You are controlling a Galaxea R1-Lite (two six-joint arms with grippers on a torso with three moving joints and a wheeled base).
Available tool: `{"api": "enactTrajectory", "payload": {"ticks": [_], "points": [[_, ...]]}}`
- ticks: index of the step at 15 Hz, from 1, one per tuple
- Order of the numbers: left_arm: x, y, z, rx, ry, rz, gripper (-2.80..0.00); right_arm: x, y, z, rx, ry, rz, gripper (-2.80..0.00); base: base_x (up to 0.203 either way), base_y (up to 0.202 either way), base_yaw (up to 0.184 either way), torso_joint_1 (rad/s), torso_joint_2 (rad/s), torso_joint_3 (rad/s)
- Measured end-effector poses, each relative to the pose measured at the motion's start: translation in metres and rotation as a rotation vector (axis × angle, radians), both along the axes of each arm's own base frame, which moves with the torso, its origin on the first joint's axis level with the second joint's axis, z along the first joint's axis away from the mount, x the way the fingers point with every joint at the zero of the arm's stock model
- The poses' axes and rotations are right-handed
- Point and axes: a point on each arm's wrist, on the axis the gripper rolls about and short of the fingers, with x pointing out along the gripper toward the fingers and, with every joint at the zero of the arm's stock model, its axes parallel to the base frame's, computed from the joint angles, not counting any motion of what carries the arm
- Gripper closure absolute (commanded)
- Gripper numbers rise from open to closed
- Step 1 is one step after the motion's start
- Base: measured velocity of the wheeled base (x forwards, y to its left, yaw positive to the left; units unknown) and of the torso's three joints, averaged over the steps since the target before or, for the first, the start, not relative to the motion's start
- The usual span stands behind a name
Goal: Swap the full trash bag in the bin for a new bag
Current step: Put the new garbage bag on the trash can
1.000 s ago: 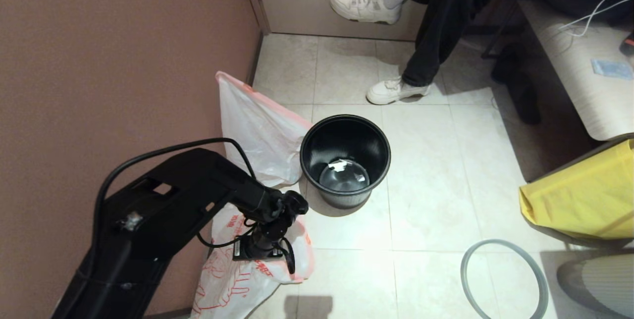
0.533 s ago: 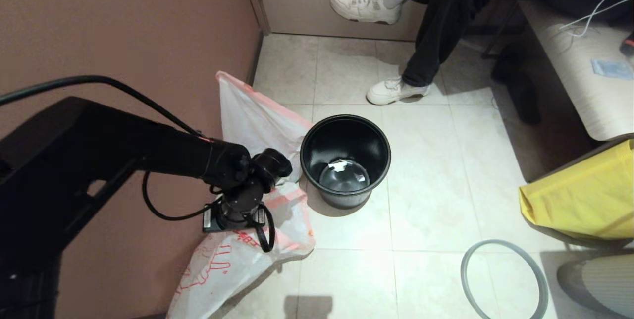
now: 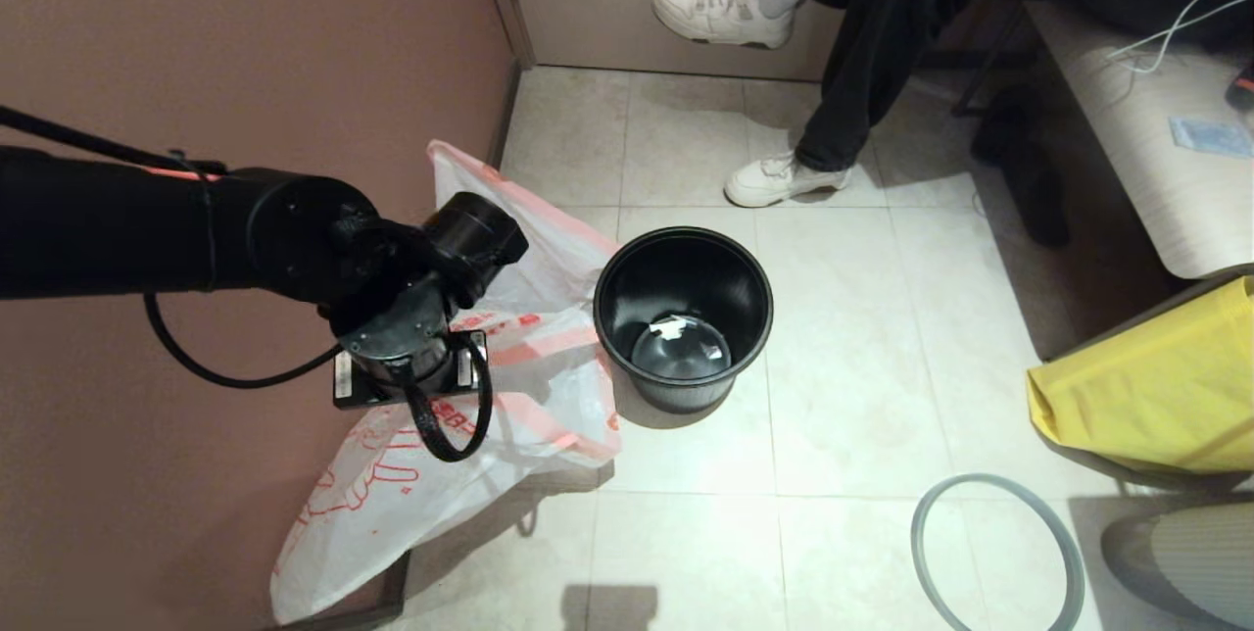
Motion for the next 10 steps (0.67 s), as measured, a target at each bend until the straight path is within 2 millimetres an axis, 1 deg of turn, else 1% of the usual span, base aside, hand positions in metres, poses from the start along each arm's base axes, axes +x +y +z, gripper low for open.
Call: {"api": "enactTrajectory", "payload": {"ticks": [2,5,7,10], "points": [[-0.008,-0.008,0.017,-0.027,-0.047,-0.049,0.00,0.000,0.000,0.000,0.000,0.000,0.000,0.00,0.000,0.000,0.000,0.000,0.00,0.000],[-0.014,-0.020,0.053,-0.104,-0.160,-0.101,0.00,0.000,0.000,0.000,0.000,0.000,0.000,0.00,0.000,0.000,0.000,0.000,0.00,0.000],[-0.024,-0.030,0.080,-0.186,-0.211,-0.169,0.00,0.000,0.000,0.000,0.000,0.000,0.000,0.00,0.000,0.000,0.000,0.000,0.00,0.000],[-0.044,-0.041,0.113,-0.251,-0.253,-0.251,0.00,0.000,0.000,0.000,0.000,0.000,0.000,0.00,0.000,0.000,0.000,0.000,0.00,0.000]]}}
